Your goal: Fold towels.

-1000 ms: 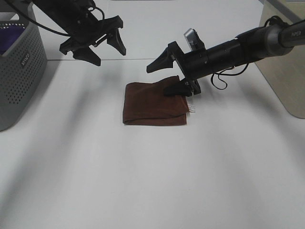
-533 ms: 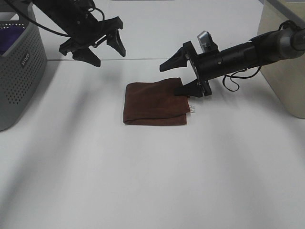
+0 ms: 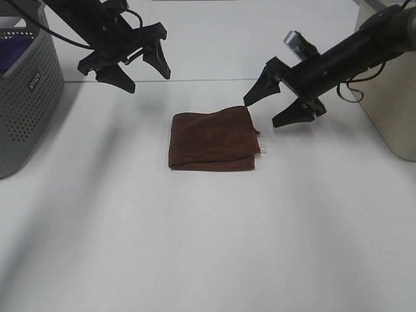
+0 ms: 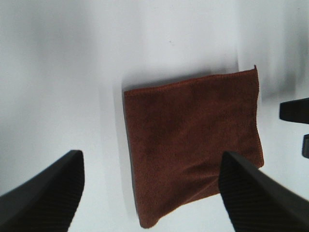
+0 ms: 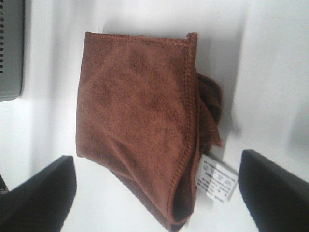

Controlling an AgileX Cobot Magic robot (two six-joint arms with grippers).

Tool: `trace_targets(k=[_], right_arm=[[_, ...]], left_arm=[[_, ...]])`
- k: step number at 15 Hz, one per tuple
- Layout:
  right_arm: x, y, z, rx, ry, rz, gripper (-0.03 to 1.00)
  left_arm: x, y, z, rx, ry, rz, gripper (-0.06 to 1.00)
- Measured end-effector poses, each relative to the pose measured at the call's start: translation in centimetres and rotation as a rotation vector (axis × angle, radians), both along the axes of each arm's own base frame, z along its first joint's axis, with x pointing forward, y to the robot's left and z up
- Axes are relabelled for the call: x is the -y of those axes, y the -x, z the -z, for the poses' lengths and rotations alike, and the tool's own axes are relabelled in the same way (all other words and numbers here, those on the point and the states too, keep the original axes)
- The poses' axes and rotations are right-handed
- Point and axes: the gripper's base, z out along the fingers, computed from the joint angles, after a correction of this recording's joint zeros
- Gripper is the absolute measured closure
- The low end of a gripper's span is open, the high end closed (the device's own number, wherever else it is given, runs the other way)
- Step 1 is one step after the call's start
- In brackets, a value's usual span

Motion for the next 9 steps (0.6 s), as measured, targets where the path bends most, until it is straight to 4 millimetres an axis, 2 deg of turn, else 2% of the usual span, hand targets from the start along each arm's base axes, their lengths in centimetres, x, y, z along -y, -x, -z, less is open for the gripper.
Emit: trace_targets(k=[2, 3, 4, 5, 6, 7, 9], right_arm=[[0.5, 0.7, -3.7, 0.031, 0.067, -0.005, 0.11], [0.8, 1.4, -5.9, 0.038, 0.102, -0.018, 0.11], [1.1, 2.6, -8.9, 0.046, 0.145, -0.032, 0.11], [1.2, 3.0, -10.0, 0.050, 0.156, -0.037, 0.11], [1.3, 3.8, -11.9, 0.073, 0.172, -0.043, 0.11], [1.5, 5.4, -16.0, 0.157, 0.179, -0.025, 0.11], [1.9, 7.9, -19.6, 0.213, 0.210, 0.007, 0.11]], left_arm=[[-0.4, 0.9, -2.6, 0.027, -0.025, 0.023, 0.21], [-0.7, 1.6, -4.7, 0.054, -0.049, 0.037, 0.21], [-1.2, 2.5, -6.9, 0.079, -0.090, 0.055, 0.21], [-1.7, 3.5, -8.9, 0.096, -0.120, 0.065, 0.21], [-2.0, 4.5, -11.0, 0.129, -0.130, 0.068, 0.21], [-2.6, 6.9, -15.8, 0.226, -0.121, 0.058, 0.21], [-3.5, 10.0, -20.9, 0.347, -0.110, 0.044, 0.21]])
